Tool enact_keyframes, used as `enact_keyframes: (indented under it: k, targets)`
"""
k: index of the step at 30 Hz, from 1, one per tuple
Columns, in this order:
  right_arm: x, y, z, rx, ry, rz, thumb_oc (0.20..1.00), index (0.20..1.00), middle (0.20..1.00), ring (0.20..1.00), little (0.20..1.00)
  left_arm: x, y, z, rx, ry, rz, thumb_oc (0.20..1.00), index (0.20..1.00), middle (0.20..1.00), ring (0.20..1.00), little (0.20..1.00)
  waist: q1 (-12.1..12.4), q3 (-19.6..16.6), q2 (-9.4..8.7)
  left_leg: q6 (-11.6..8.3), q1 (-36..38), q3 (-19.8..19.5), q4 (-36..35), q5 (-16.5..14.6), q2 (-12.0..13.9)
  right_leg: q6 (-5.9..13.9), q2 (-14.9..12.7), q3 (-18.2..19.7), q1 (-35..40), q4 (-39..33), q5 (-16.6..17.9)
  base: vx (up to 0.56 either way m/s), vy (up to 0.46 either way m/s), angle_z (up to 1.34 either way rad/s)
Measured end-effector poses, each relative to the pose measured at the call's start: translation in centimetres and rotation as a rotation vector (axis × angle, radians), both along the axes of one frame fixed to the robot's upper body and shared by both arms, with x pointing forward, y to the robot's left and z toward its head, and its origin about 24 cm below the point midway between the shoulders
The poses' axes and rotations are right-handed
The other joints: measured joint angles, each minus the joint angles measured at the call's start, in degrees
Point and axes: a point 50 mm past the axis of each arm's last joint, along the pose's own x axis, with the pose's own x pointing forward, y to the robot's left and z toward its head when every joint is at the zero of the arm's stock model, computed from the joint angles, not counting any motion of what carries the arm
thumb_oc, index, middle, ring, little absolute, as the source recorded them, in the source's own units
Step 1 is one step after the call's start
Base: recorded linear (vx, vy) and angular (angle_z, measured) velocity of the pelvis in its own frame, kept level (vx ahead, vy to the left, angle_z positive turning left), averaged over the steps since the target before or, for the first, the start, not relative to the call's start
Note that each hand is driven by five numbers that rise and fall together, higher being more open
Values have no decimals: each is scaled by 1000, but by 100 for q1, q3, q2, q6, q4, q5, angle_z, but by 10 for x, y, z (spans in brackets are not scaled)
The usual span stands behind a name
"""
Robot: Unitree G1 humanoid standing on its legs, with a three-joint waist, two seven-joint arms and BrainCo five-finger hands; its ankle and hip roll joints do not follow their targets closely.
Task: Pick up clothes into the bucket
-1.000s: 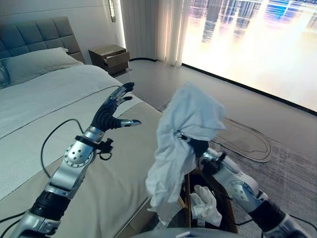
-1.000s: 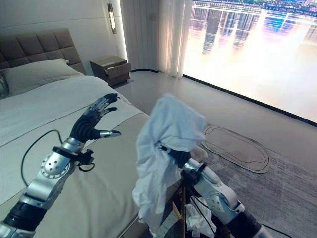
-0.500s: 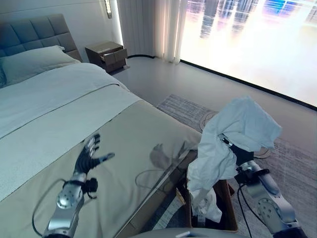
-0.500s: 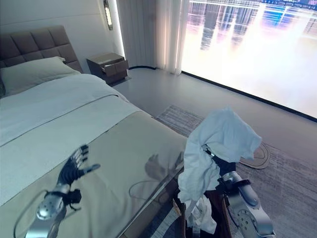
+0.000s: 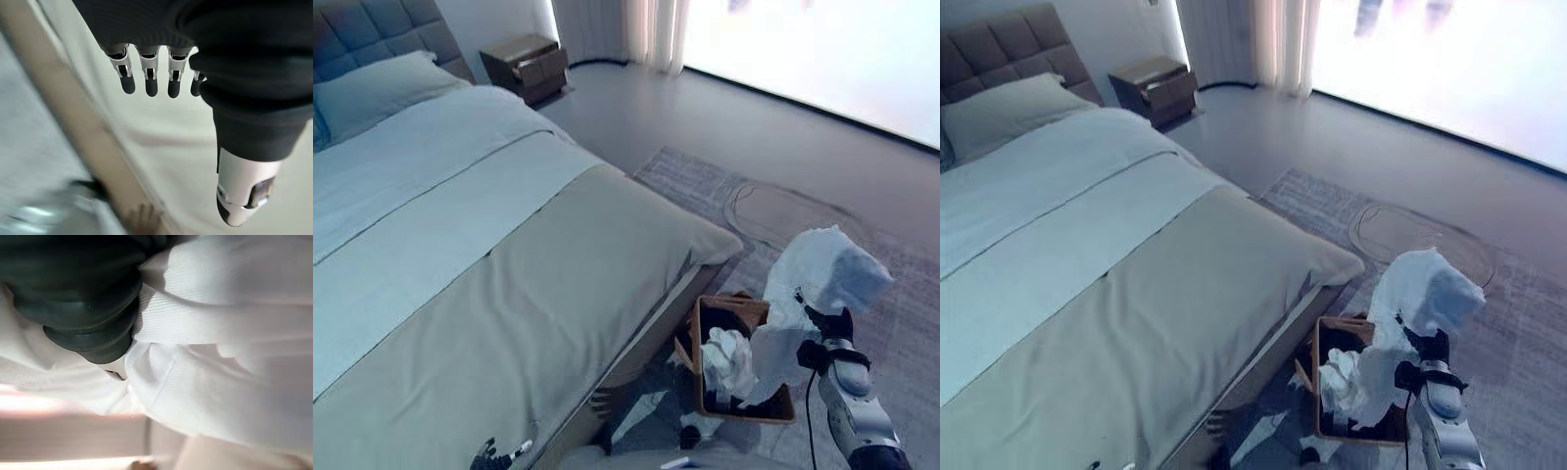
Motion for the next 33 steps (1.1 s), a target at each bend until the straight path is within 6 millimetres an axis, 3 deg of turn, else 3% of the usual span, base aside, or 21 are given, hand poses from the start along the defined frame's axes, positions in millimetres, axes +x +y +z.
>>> enact_keyframes:
  k: [5, 10, 13, 15, 18, 20, 27, 33]
  targets:
    - [18, -10, 2, -57, -4, -94, 200, 200, 200, 200, 200, 12, -13, 0, 5, -38, -72, 1000, 1000, 1000, 1000, 1000, 100, 479, 290, 64, -553, -131, 263, 58, -73, 10, -98, -92, -580, 461, -64, -85, 21, 13]
    - [45, -21, 20, -117, -52, -178, 200, 200, 200, 200, 200, 52, -28, 11, 40, -163, -233, 1000, 1000, 1000, 1000, 1000, 143, 1106, 503, 115, -1215, -234, 508, 103, -197, -32, -293, -105, -1550, 1470, -406, -92, 8, 13]
    - [53, -30, 25, -152, -52, -241, 200, 200, 200, 200, 200, 82, -36, 27, 86, -281, -403, 1000, 1000, 1000, 1000, 1000, 243, 1385, 531, 136, -1632, -257, 690, 131, -310, -89, -483, -63, -2242, 2255, -709, -88, -31, 12]
    - [60, -35, 36, -165, -84, -277, 200, 200, 200, 200, 200, 96, -41, 34, 89, -344, -428, 1000, 1000, 1000, 1000, 1000, 244, 1610, 574, 205, -1836, -268, 765, 196, -369, -110, -560, -57, -2516, 2542, -771, -98, -41, 12]
    - [70, -40, 40, -192, -76, -323, 200, 200, 200, 200, 200, 105, -50, 39, 82, -394, -465, 1000, 1000, 1000, 1000, 1000, 253, 1745, 584, 168, -2151, -264, 939, 193, -414, -162, -617, -10, -2914, 2891, -896, -104, -62, 4]
    - [80, -48, 55, -226, -101, -361, 200, 200, 200, 200, 200, 117, -57, 47, 76, -463, -477, 1000, 1000, 1000, 1000, 1000, 264, 1933, 605, 163, -2486, -270, 1081, 212, -420, -180, -632, 23, -3305, 3152, -933, -70, -38, 2]
    - [100, -54, 85, -319, -140, -412, 200, 200, 200, 200, 200, 126, -67, 54, 61, -527, -471, 1000, 1000, 1000, 1000, 1000, 364, 1935, 621, 60, -3062, -300, 910, 444, -385, -359, -614, 49, -4214, 3624, -1056, -10, -28, 1]
    - [118, -59, 121, -411, -183, -425, 200, 200, 200, 200, 200, 132, -70, 60, 57, -574, -440, 1000, 1000, 1000, 1000, 1000, 387, 1928, 632, 118, -3623, -305, 867, 452, -378, -492, -671, 74, -4987, 3999, -1157, 8, -3, 3]
